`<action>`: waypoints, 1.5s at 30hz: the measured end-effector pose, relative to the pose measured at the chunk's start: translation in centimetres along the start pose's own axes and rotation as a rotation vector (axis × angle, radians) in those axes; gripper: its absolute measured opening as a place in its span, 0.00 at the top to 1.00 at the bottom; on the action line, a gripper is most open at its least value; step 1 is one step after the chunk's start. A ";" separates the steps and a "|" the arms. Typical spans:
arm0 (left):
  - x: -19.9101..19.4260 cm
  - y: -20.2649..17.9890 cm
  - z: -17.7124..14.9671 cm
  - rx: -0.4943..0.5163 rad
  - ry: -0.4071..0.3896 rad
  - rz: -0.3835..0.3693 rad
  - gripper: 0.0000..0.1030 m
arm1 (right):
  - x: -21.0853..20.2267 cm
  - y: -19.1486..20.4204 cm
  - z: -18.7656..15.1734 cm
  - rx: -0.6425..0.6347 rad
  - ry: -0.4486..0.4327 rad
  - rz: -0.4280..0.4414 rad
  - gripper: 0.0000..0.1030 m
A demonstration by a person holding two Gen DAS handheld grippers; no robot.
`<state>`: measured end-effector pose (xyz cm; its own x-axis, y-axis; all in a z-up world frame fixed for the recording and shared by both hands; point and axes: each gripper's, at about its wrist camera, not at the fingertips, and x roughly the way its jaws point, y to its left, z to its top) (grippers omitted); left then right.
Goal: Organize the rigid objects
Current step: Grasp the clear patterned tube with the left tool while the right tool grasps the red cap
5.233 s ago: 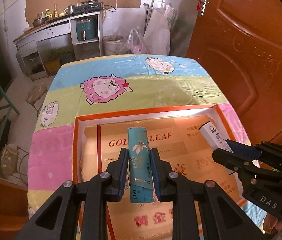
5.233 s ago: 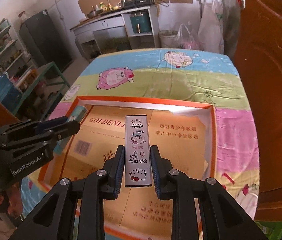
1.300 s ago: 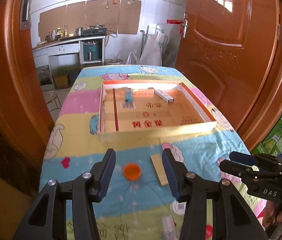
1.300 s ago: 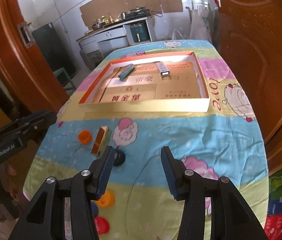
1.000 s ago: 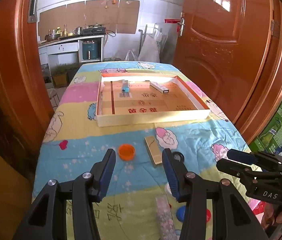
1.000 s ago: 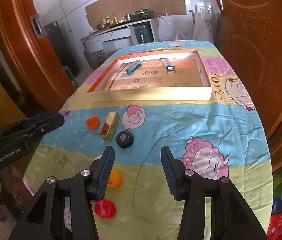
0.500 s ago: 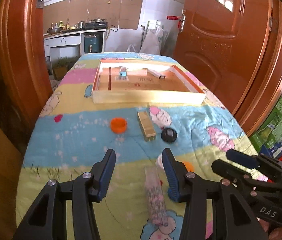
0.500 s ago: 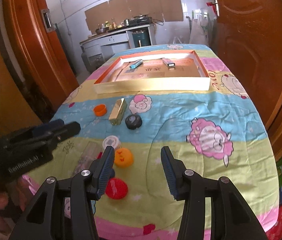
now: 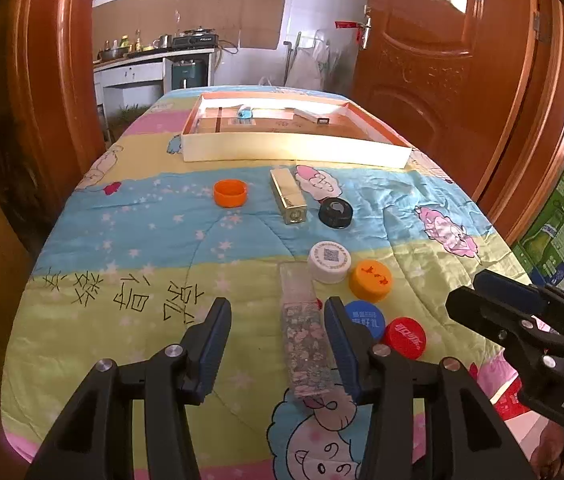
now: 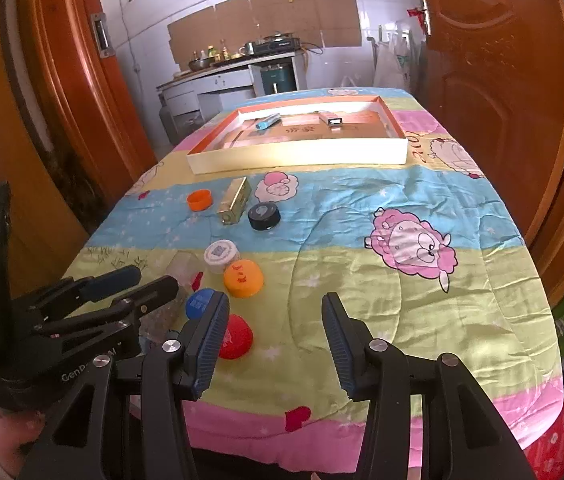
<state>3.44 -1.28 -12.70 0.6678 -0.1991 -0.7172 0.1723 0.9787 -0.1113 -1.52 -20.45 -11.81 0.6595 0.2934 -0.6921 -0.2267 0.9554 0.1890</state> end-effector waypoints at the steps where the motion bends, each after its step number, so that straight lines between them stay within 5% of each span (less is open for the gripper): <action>1: 0.0 -0.1 0.0 0.000 0.000 -0.001 0.53 | 0.0 -0.1 -0.1 0.000 -0.001 -0.001 0.52; 12: 1.0 -0.3 -0.9 0.008 0.019 0.003 0.54 | 0.4 0.7 -1.1 -0.033 0.023 0.019 0.52; 20: 0.7 -0.1 -1.1 0.020 -0.004 -0.042 0.80 | 0.9 2.0 -1.9 -0.101 0.043 0.080 0.52; 26: 0.4 0.4 -1.2 0.010 -0.015 -0.064 0.80 | 2.0 3.5 -2.7 -0.193 0.072 0.067 0.52; 30: 0.1 0.5 -1.3 0.014 -0.023 -0.064 0.80 | 2.8 3.9 -2.8 -0.215 0.077 0.059 0.71; 45: -1.5 1.7 -0.8 -0.005 -0.070 -0.067 0.80 | 2.7 4.6 -2.6 -0.269 0.064 0.024 0.72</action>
<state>2.17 0.69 -12.32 0.7038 -0.2668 -0.6584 0.2147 0.9634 -0.1608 -2.68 -15.31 -14.58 0.6074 0.3049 -0.7336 -0.4294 0.9029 0.0197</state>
